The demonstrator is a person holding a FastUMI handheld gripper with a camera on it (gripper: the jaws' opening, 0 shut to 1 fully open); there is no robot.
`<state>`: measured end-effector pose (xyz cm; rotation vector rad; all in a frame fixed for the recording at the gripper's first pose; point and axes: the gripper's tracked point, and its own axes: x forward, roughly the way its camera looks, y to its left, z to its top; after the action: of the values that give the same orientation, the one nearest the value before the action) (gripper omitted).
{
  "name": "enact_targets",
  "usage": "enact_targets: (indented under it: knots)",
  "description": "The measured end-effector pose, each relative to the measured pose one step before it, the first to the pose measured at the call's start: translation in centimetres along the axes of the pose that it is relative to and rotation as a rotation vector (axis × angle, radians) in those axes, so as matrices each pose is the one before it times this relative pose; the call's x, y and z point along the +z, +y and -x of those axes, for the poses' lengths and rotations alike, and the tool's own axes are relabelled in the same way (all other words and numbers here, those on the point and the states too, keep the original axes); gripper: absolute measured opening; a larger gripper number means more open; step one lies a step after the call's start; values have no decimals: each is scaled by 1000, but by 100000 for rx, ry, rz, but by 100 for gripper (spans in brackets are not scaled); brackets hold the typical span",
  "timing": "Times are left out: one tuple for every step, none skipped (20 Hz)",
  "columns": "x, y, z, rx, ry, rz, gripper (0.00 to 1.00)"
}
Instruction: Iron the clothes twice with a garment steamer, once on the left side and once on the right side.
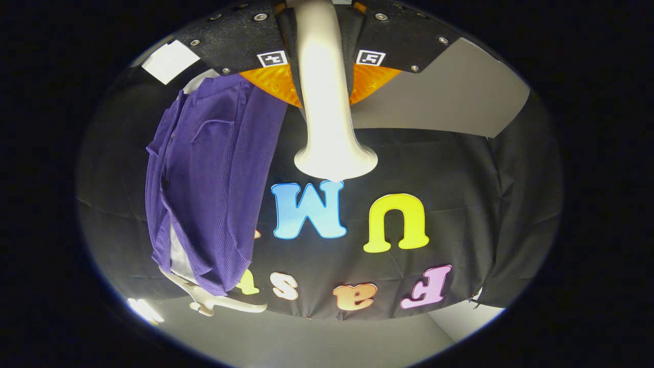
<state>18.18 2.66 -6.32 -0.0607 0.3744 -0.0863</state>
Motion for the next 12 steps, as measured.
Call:
enact_targets:
  knots:
    - [-295,-1143,699,72,-202,1563,34]
    - [-69,-953,835,-179,-216,1260,34]
    - [-73,-837,666,282,-120,680,34]
    - [85,-834,656,338,-279,-355,34]
    - [66,-926,603,44,-240,-863,34]
    - [162,-964,633,-706,-510,-339,35]
    - [-12,-1054,453,-1132,-57,-227,35]
    - [13,-1006,401,-1076,240,-148,35]
    - [83,-888,270,-1077,-270,237,35]
    - [282,-965,212,-1498,-469,201,35]
    - [288,-1053,296,-1490,-585,379,35]
    - [427,-854,325,-1200,-709,76,35]
